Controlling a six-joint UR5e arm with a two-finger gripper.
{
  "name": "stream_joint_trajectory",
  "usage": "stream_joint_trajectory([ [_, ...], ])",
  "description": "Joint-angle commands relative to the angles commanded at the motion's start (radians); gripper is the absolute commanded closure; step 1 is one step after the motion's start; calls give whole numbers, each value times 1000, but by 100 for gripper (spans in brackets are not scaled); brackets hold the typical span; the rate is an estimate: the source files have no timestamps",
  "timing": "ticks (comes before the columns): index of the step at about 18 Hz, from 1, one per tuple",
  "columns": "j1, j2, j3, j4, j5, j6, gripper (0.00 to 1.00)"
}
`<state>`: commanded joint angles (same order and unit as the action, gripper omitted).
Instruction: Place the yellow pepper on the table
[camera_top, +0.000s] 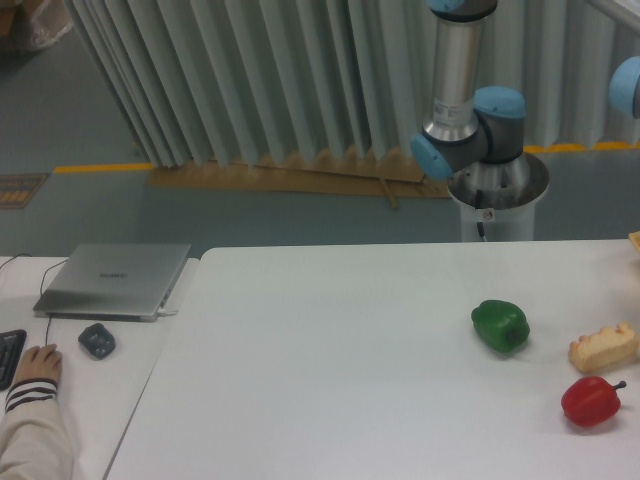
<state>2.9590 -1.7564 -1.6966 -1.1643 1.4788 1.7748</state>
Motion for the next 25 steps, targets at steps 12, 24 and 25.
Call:
stream_joint_trajectory([
  [12,164,-5,32,111,-5,-247,0],
  [24,268,-74,115,133,-12,24,0],
  [25,276,-72,117,133,-12,97,0],
])
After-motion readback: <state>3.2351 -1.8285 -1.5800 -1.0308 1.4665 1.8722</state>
